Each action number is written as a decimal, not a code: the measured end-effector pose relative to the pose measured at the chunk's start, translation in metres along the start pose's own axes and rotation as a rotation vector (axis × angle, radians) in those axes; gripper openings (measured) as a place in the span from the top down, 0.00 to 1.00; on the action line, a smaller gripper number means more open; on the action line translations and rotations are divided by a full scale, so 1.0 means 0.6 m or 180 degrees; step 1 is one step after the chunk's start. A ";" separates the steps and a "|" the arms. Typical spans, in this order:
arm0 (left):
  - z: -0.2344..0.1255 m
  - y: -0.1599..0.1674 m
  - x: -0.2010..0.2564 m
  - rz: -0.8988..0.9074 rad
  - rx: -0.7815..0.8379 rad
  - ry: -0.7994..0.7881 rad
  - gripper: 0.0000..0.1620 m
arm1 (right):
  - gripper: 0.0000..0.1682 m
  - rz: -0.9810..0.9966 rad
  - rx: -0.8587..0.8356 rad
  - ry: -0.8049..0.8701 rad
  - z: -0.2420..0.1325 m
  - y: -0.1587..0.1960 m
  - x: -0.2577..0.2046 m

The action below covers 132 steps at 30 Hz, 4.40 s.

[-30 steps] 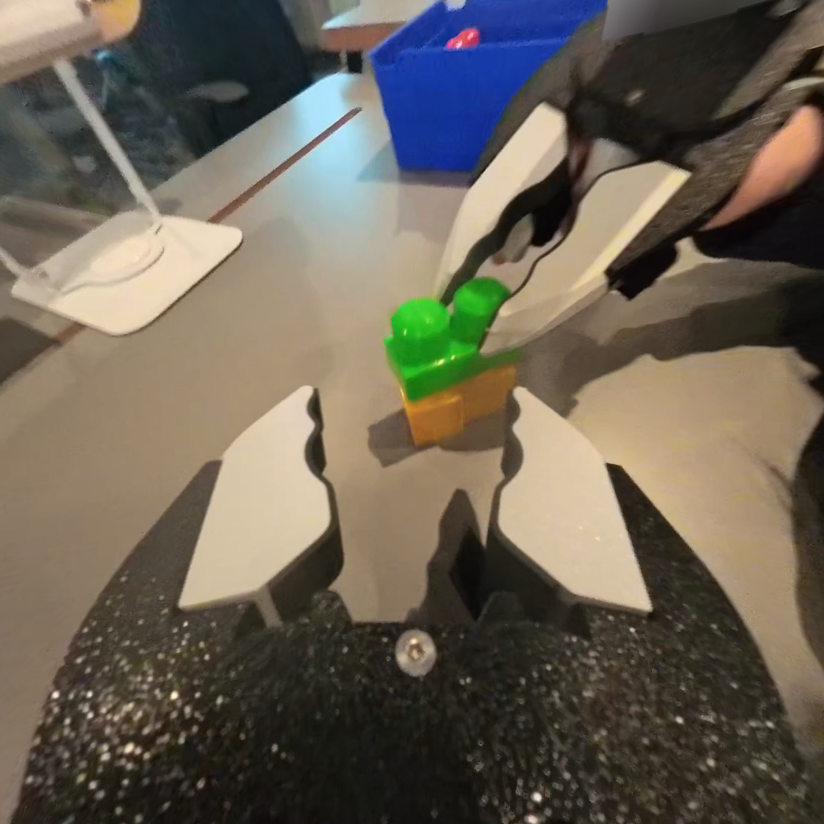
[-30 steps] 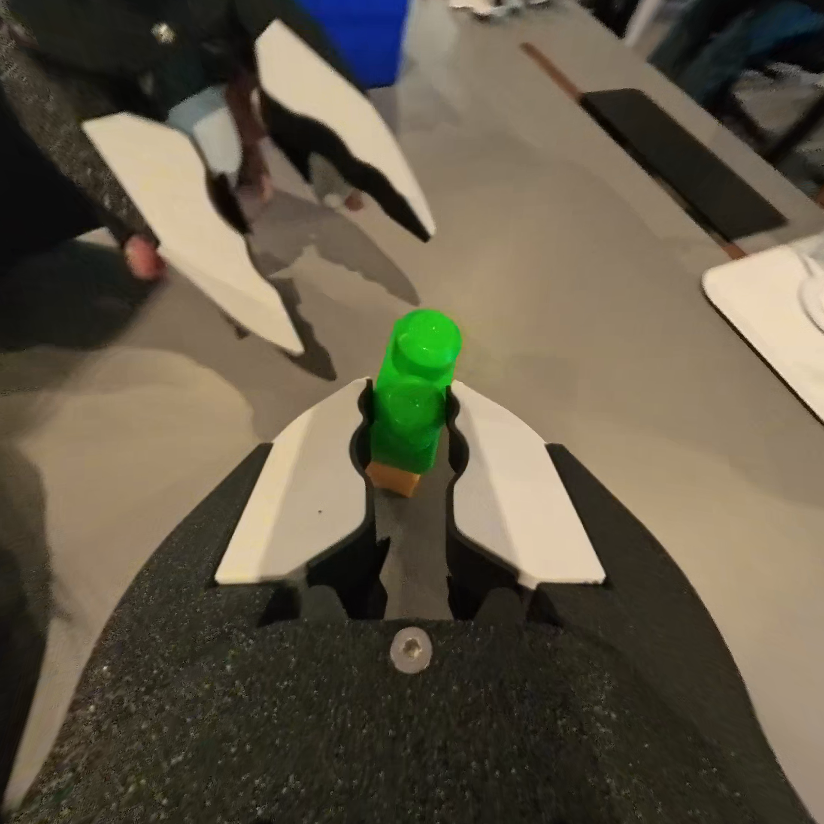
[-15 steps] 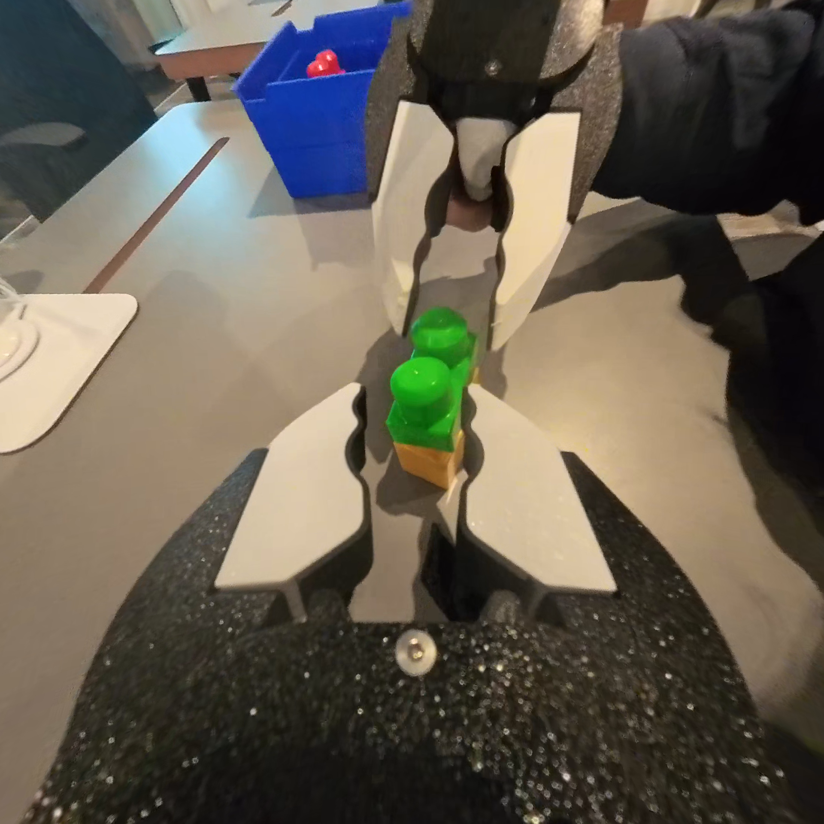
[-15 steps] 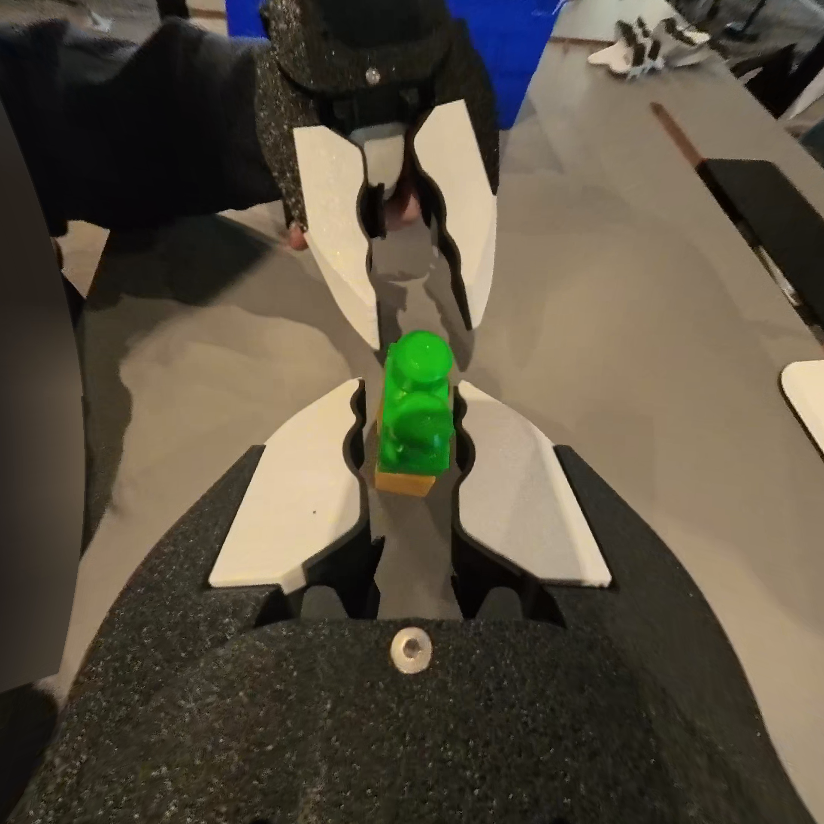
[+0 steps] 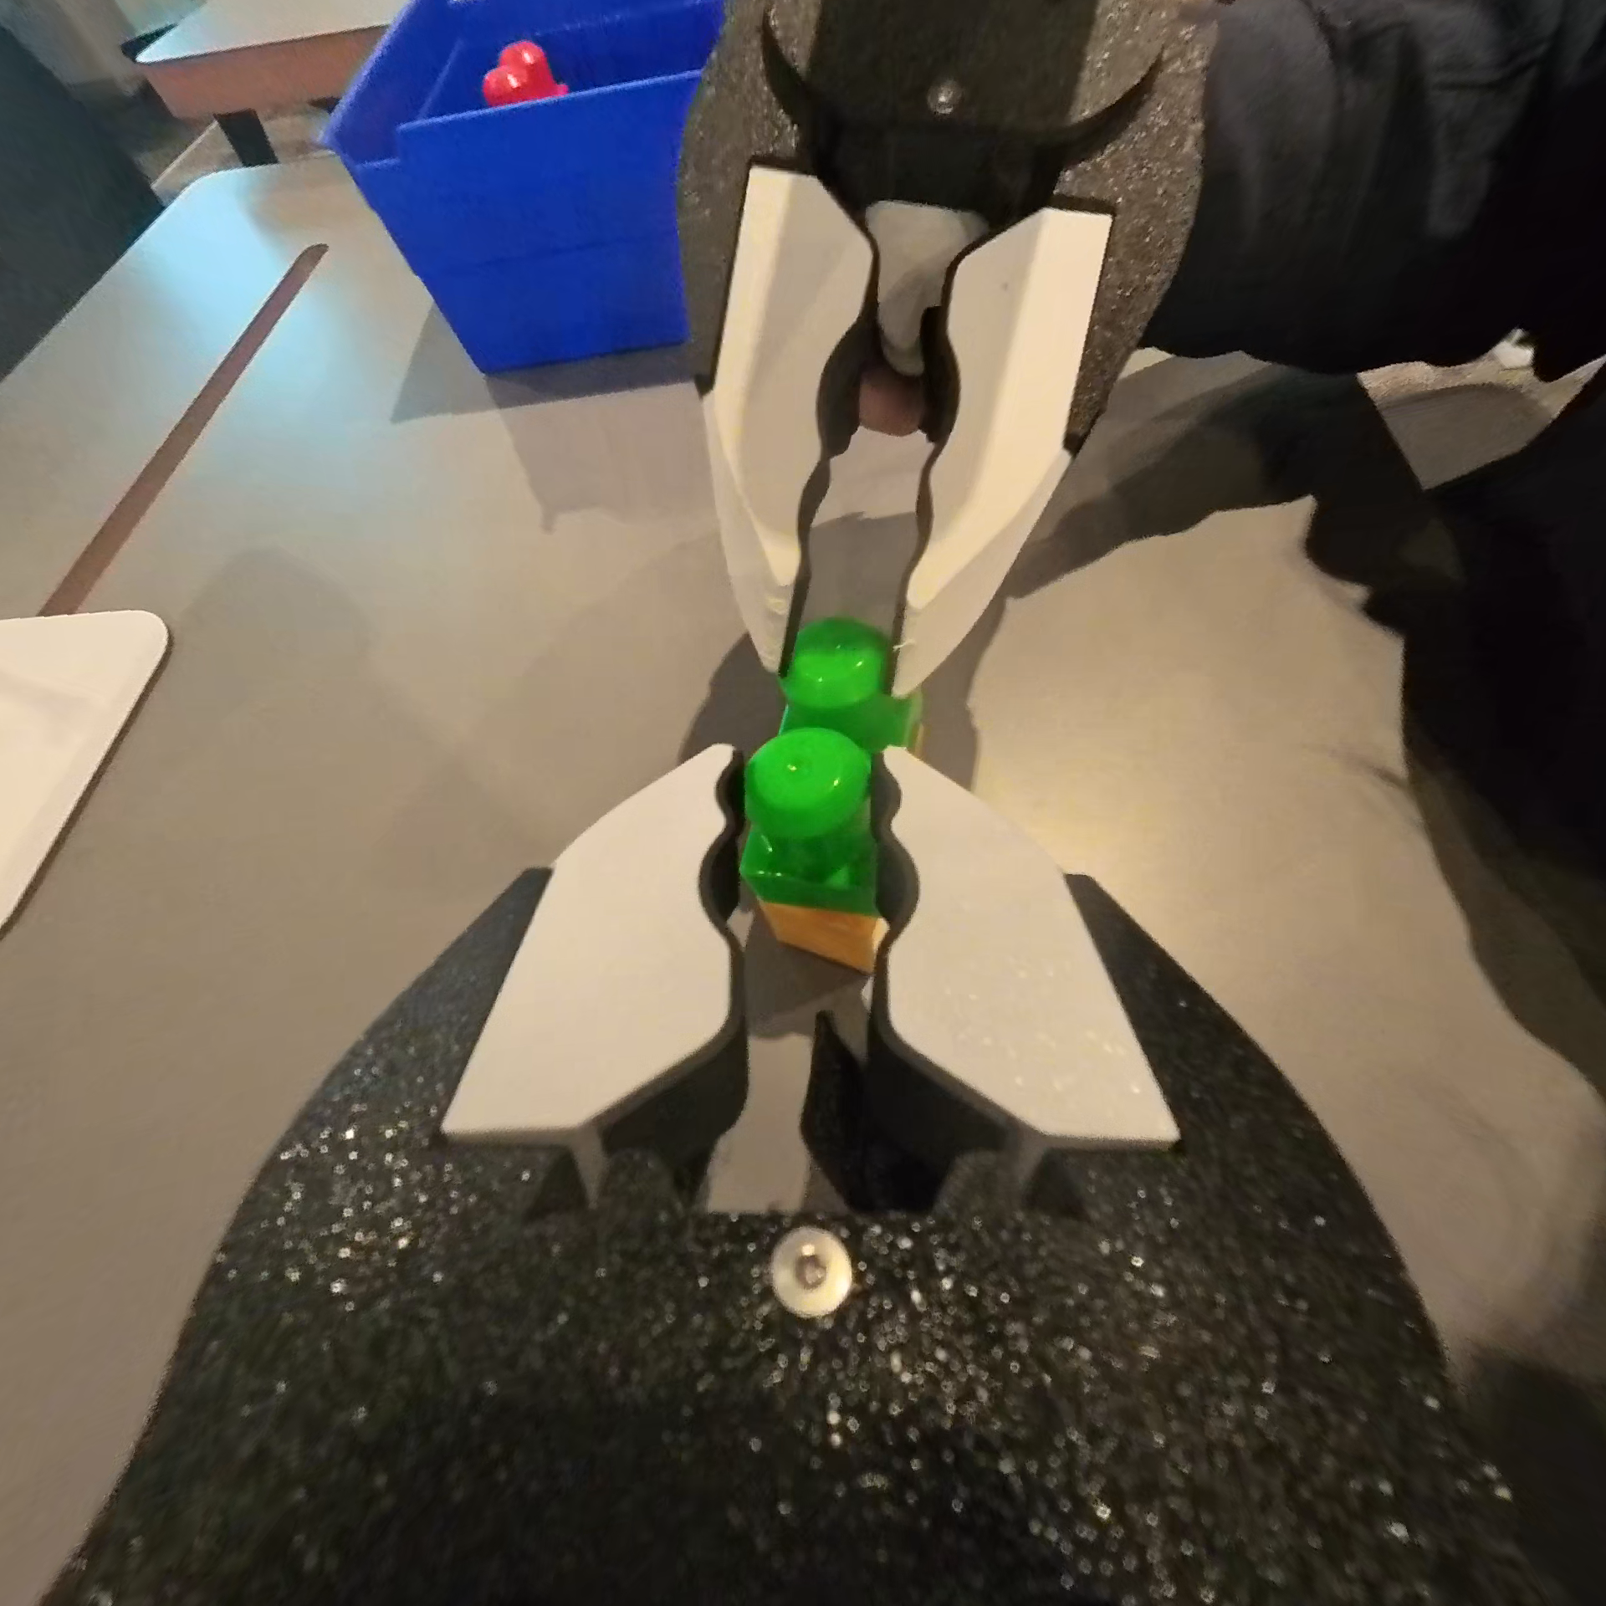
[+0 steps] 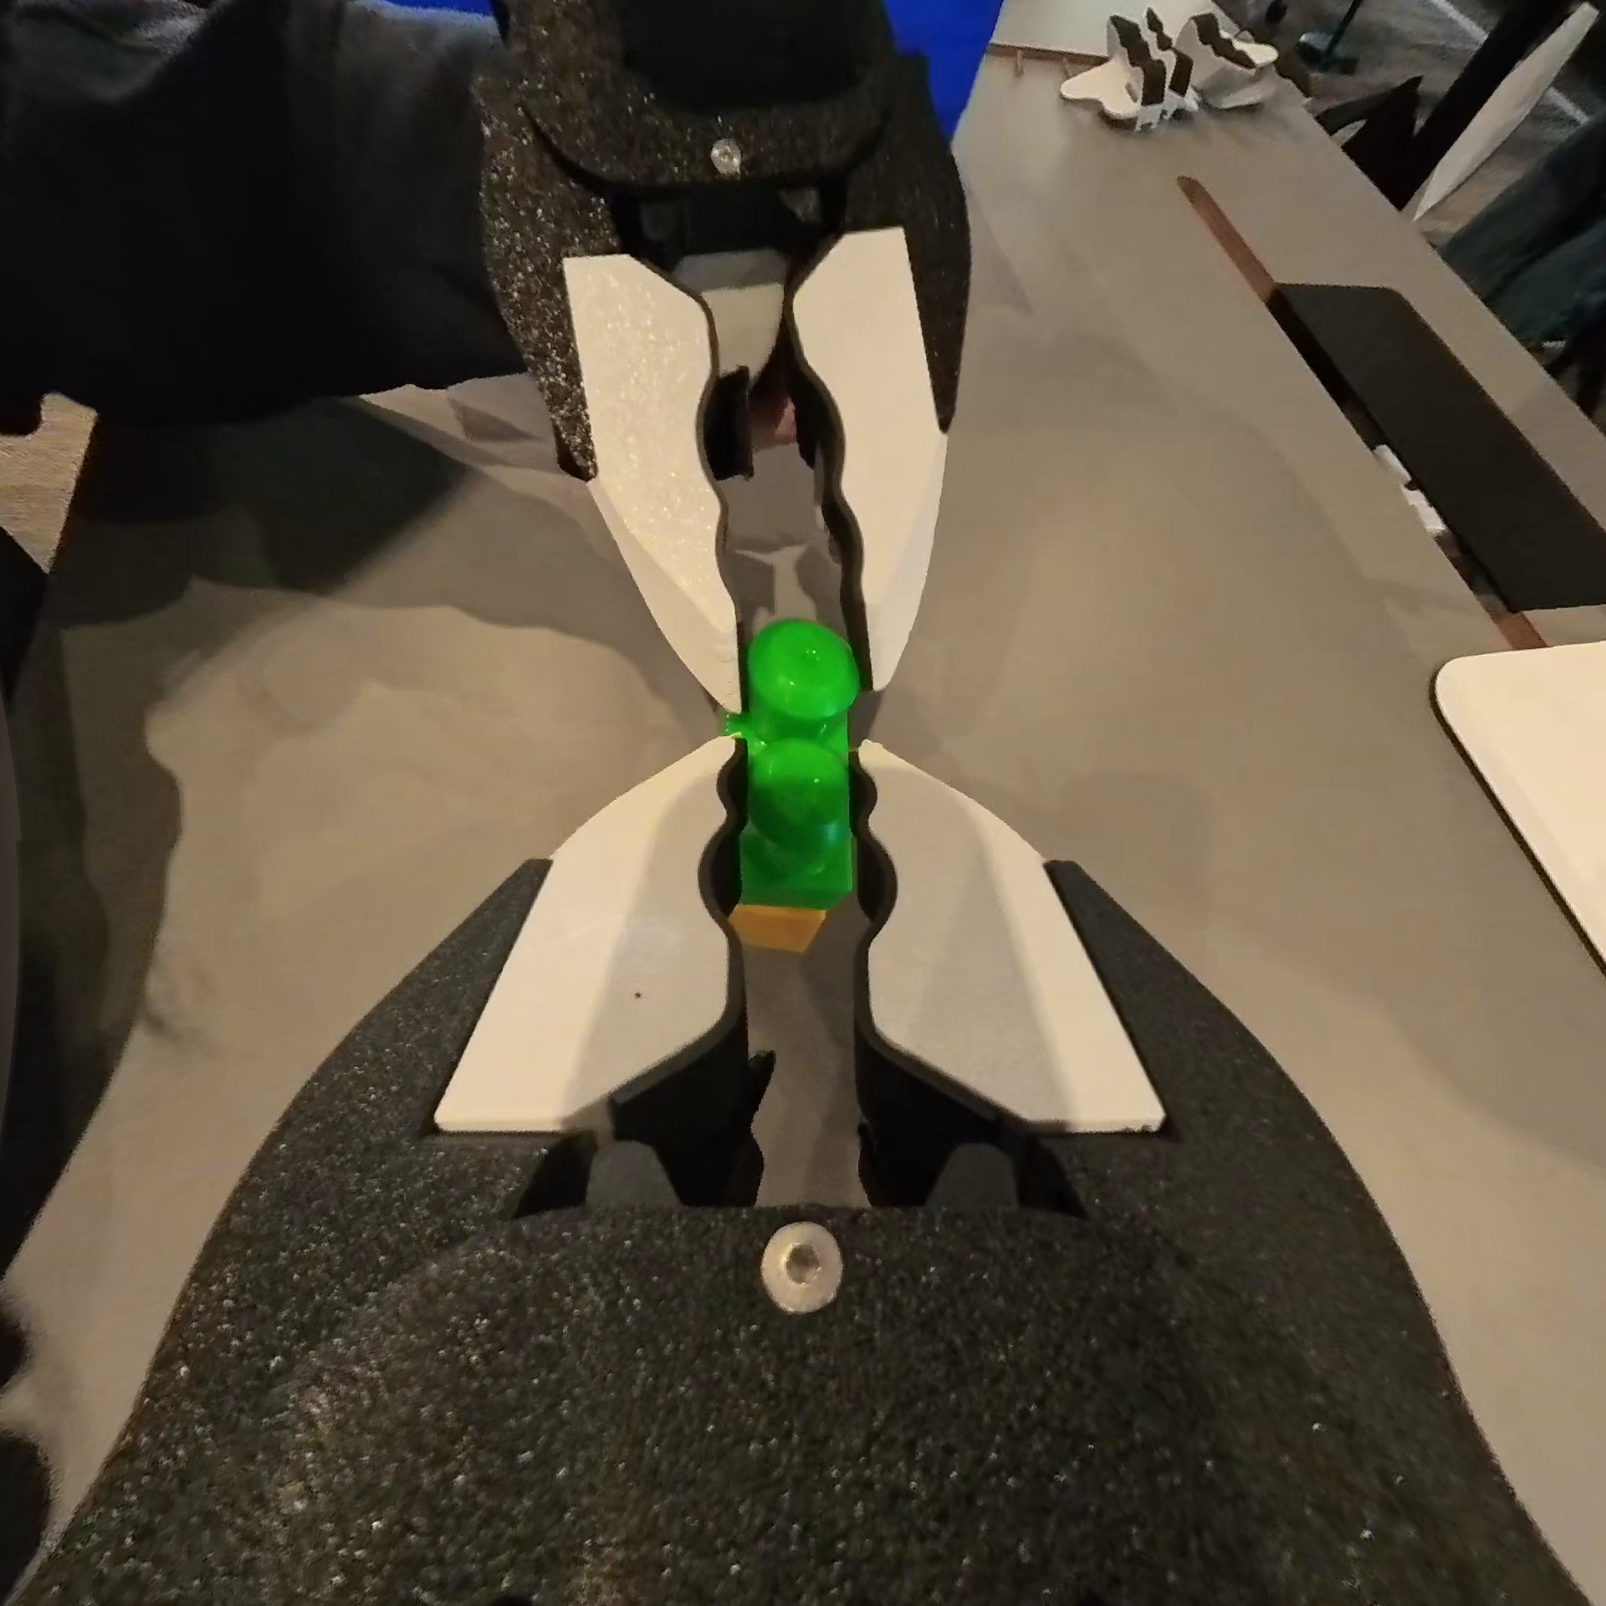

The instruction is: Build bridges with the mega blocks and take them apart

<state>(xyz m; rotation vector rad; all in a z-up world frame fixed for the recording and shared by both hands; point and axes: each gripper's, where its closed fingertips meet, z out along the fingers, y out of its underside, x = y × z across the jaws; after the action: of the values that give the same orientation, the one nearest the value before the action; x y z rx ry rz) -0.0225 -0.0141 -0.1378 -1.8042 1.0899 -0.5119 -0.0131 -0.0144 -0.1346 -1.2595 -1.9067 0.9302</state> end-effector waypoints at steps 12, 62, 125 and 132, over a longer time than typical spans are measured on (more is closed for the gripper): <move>0.003 0.009 0.005 0.0200 0.0054 -0.0006 0.84 | 0.88 -0.0166 0.0136 0.0247 0.006 0.005 -0.007; 0.051 0.094 0.000 -0.0412 -0.0474 -0.0063 0.71 | 0.70 0.0485 0.0090 -0.0313 0.024 0.084 0.010; 0.040 0.088 0.020 -0.0319 -0.0363 -0.0103 0.78 | 0.78 0.0345 -0.0166 -0.0576 0.034 0.094 -0.016; 0.042 0.088 0.020 -0.0372 -0.0377 -0.0138 0.78 | 0.79 0.0284 -0.0068 -0.0755 0.034 0.095 -0.016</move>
<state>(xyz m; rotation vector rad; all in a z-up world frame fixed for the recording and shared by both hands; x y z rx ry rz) -0.0223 -0.0208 -0.1974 -1.9825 1.0075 -0.4835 -0.0002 -0.0117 -0.1943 -1.3039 -2.0591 1.1523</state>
